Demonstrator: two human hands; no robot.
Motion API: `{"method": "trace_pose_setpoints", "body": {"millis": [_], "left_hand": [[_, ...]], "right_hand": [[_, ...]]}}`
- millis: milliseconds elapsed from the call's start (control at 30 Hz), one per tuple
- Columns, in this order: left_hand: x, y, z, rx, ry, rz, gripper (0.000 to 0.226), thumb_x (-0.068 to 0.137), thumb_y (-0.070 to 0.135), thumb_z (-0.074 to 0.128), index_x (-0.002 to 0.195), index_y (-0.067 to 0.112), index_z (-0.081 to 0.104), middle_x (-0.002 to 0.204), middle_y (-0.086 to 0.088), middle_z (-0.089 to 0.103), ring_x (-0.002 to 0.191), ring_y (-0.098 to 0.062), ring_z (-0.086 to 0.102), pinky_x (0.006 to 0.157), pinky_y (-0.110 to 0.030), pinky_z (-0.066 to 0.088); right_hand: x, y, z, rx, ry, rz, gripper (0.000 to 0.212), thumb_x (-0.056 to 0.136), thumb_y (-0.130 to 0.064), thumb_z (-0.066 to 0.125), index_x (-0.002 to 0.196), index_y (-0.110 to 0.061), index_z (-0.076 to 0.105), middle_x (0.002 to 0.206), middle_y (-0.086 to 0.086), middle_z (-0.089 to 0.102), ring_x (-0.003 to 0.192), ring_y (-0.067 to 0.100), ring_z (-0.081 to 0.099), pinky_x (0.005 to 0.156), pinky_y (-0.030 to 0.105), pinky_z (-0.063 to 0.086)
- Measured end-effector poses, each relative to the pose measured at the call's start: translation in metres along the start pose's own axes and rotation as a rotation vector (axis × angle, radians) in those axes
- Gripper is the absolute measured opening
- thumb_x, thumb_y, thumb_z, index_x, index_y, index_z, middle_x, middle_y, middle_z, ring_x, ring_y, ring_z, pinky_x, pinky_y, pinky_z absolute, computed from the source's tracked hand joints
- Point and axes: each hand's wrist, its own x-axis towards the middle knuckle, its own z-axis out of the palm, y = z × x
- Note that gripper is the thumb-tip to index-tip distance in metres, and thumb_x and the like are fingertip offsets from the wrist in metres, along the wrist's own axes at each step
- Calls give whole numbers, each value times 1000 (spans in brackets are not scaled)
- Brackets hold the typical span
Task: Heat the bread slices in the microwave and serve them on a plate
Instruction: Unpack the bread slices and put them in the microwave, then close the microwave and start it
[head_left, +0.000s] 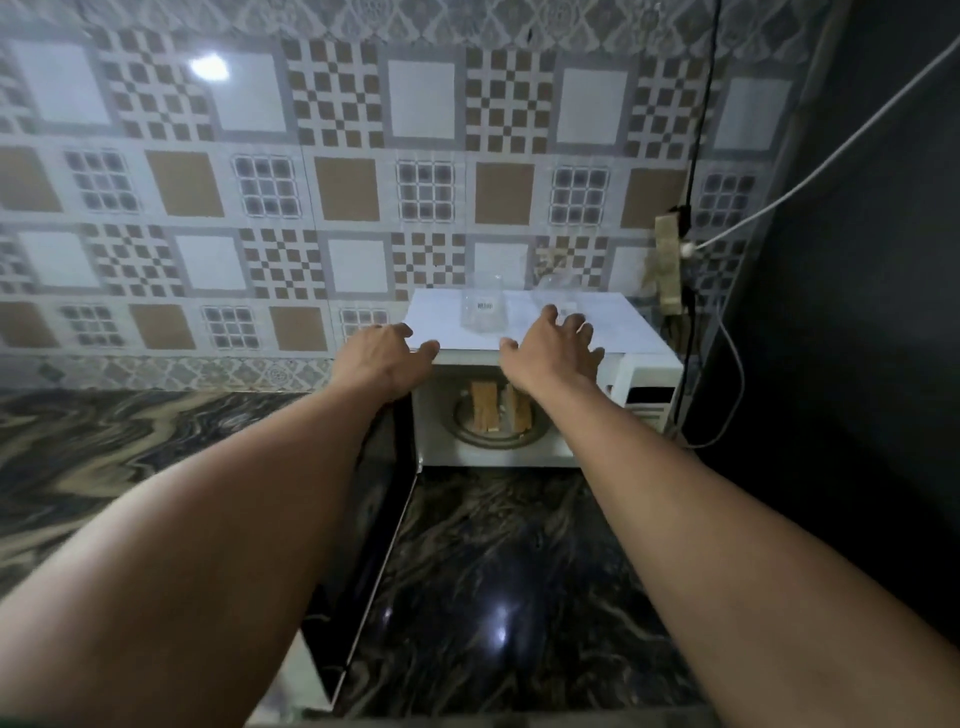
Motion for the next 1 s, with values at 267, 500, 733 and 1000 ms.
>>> {"method": "trace_pose_setpoints", "body": {"millis": [267,500,733,1000], "left_hand": [[-31,-63,-19,25,-214,119,47,104,39,37,145,22,53,152,-11,48,139,-32,44,114,-44,35],[-37,-89,-6,76,-305,206,46,106,34,32,150,27,45,154,-14,44,139,-33,43,115,-40,32],[-29,-101,-3,58,-410,300,51,108,45,27,157,29,27,160,-16,34,146,-34,33,120,-44,24],[-27,-99,3,118,-407,343,60,107,50,19,158,20,26,162,-19,26,148,-38,28,120,-48,22]], "right_hand": [[-86,-48,22,-1,-33,16,74,93,-52,50,151,-13,26,152,24,29,140,42,27,112,61,26],[-142,-90,56,50,-97,39,73,95,-47,48,154,-14,22,160,23,18,148,40,15,117,61,20],[-189,-129,74,108,-266,39,65,103,-36,41,157,-10,16,161,18,20,148,36,19,118,50,22],[-196,-123,88,138,-271,120,60,99,-38,42,150,-8,31,155,19,33,141,38,33,114,55,30]]}}
